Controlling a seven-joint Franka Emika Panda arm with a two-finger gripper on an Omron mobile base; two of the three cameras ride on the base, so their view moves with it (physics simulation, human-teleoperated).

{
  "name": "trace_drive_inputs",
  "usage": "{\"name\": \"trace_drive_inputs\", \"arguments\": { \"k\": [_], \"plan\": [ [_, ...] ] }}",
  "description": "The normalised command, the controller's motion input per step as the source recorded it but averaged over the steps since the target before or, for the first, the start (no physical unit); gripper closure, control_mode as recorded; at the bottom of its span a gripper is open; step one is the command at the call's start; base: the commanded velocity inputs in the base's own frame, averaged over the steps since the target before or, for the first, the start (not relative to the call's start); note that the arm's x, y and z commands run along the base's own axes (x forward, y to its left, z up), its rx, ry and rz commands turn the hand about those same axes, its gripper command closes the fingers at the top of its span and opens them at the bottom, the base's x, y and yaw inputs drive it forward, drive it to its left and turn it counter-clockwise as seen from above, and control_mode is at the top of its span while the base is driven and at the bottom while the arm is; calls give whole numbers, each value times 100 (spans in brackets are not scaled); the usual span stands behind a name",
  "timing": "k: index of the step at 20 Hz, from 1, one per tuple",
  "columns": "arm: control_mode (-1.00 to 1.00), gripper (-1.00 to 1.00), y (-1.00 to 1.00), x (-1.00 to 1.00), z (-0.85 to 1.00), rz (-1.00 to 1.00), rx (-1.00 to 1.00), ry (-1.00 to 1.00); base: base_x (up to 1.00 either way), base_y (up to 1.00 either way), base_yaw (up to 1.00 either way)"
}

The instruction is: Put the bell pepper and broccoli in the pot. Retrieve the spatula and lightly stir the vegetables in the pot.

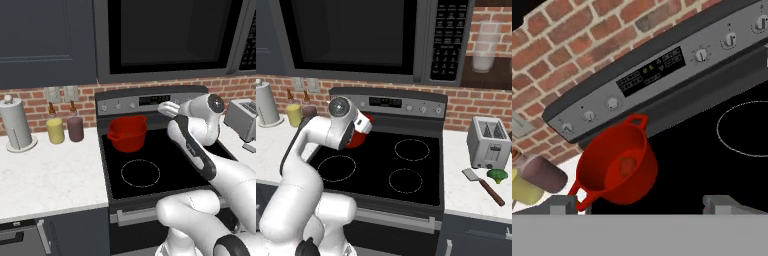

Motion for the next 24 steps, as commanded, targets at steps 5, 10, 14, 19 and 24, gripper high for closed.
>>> {"name": "trace_drive_inputs", "arguments": {
  "k": [5,10,14,19,24],
  "plan": [
    [-100,-100,-100,-59,0,-21,1,16,0,0,0],
    [-100,-100,-100,-49,0,-25,3,17,0,0,0],
    [-100,-100,-90,-46,0,-19,6,21,0,0,0],
    [-100,-100,-40,-61,12,-8,10,19,0,0,0],
    [-100,-100,-3,-75,18,-1,10,17,0,0,0]
  ]
}}
